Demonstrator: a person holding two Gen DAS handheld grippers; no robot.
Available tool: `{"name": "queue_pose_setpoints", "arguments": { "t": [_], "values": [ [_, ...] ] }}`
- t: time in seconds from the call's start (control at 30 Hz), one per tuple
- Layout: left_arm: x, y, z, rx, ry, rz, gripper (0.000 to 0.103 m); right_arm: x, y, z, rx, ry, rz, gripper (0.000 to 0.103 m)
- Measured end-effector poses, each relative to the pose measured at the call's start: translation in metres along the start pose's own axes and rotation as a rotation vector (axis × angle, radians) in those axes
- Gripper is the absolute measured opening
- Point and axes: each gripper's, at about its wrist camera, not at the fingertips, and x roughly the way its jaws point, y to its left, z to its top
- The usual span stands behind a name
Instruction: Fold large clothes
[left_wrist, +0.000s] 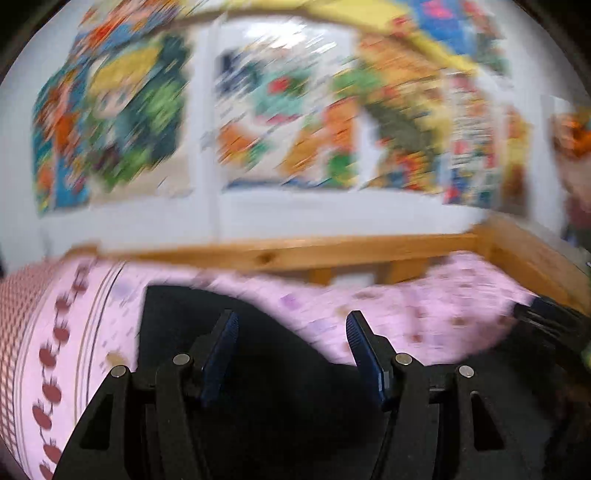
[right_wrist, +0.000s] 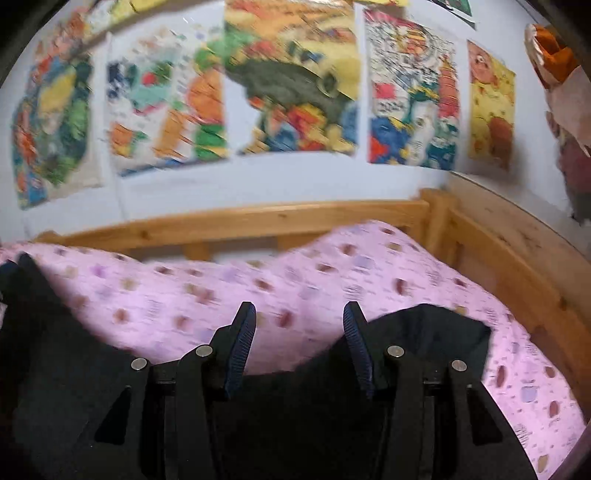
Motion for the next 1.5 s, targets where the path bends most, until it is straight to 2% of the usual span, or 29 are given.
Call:
{"name": "queue_pose_setpoints", "arguments": {
  "t": [0.1, 0.23, 0.4, 0.6, 0.7, 0.77, 0.87, 0.9, 0.97, 1.07, 1.13, 1.3, 1.5],
  "values": [
    [0.018, 0.031, -0.014, -0.136, 0.061, -0.002, 0.058, -0.001, -0.017, -0.014, 0.046, 0.003, -0.045, 0.039],
    [0.028, 0.034, -0.038, -0.13, 0.07, 0.015, 0.058, -0.003, -0.029, -0.038, 0.11, -0.002, -0.07, 0.039],
    [0.031, 0.039, -0.054, -0.152, 0.074, -0.012, 0.059, 0.01, -0.05, -0.068, 0.259, 0.024, -0.008, 0.037],
    [0.041, 0.056, -0.071, -0.245, 0.088, -0.108, 0.058, 0.023, -0.056, -0.085, 0.3, 0.024, 0.045, 0.037],
    [0.031, 0.061, -0.069, -0.267, 0.045, -0.146, 0.058, 0.02, -0.058, -0.085, 0.312, 0.008, 0.072, 0.038],
    [0.01, 0.062, -0.061, -0.268, -0.032, -0.148, 0.059, 0.006, -0.062, -0.078, 0.325, -0.037, 0.113, 0.039],
    [-0.018, 0.06, -0.048, -0.238, -0.14, -0.125, 0.059, -0.029, -0.055, -0.066, 0.256, -0.131, 0.186, 0.041],
    [-0.02, 0.06, -0.045, -0.236, -0.138, -0.114, 0.059, -0.037, -0.05, -0.065, 0.215, -0.145, 0.207, 0.041],
    [-0.015, 0.063, -0.04, -0.258, -0.067, -0.078, 0.059, -0.05, -0.033, -0.065, 0.108, -0.148, 0.259, 0.041],
    [0.014, 0.072, -0.044, -0.272, 0.118, -0.033, 0.058, -0.059, -0.006, -0.072, -0.059, -0.102, 0.325, 0.041],
    [0.019, 0.077, -0.047, -0.275, 0.149, -0.035, 0.058, -0.057, 0.01, -0.082, -0.161, -0.034, 0.294, 0.041],
    [0.022, 0.072, -0.056, -0.207, 0.132, -0.031, 0.059, -0.039, 0.009, -0.092, -0.141, 0.041, 0.272, 0.045],
    [0.01, 0.082, -0.062, -0.256, 0.083, -0.099, 0.059, -0.036, 0.006, -0.1, -0.12, 0.028, 0.259, 0.053]
  ]
}}
